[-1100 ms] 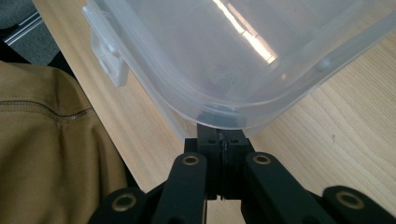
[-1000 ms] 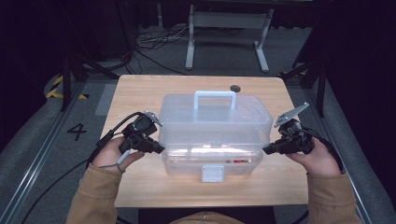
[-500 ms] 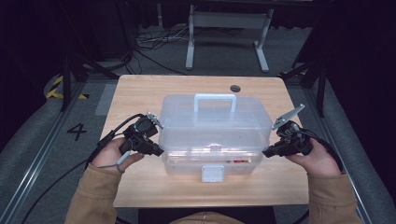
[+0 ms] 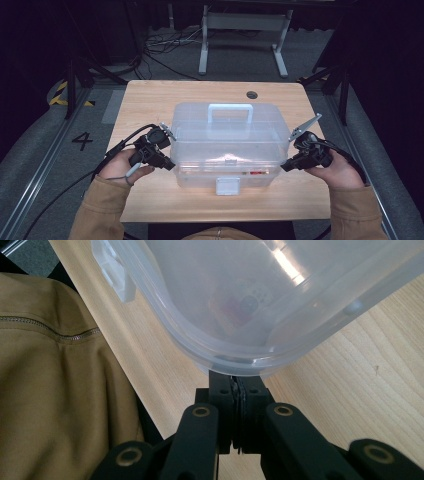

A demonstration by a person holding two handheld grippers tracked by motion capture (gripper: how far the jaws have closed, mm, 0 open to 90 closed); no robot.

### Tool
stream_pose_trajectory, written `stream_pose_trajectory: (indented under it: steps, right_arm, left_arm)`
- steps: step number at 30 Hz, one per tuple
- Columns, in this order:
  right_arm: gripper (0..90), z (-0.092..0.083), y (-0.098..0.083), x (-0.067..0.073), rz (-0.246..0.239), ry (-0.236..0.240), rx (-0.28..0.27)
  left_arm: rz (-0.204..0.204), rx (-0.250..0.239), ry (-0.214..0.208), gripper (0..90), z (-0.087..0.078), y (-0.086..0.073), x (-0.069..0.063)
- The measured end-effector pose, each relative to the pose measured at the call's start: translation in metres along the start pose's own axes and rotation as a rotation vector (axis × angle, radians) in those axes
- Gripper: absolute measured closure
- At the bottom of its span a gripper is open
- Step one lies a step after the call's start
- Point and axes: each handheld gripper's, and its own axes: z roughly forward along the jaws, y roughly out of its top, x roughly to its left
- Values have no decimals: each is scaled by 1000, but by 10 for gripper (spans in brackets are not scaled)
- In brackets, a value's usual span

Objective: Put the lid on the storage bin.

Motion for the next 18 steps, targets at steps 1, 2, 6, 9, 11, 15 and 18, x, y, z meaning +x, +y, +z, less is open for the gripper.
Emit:
stream_pose_trajectory:
  steps: [1, 2, 6, 9, 11, 15, 18]
  right_arm:
    - [877, 0, 0, 0, 0, 2, 4]
    - [878, 1, 0, 0, 0, 4, 10]
    - [877, 3, 0, 0, 0, 6, 16]
    - [877, 3, 0, -1, -2, 9, 25]
    - [877, 4, 0, -1, -4, 9, 30]
    - [878, 5, 0, -1, -2, 13, 41]
    - [877, 7, -1, -2, 0, 17, 46]
  left_arm:
    - [0, 4, 0, 851, 0, 0, 0]
    - [-3, 4, -2, 852, 1, 0, 0]
    - [0, 13, -5, 852, 3, 0, 1]
    - [0, 21, -7, 852, 3, 0, 1]
    - [-2, 30, -5, 852, 4, 0, 0]
    - [-2, 38, -8, 854, 5, 0, 1]
    - [-3, 43, -8, 854, 6, 0, 1]
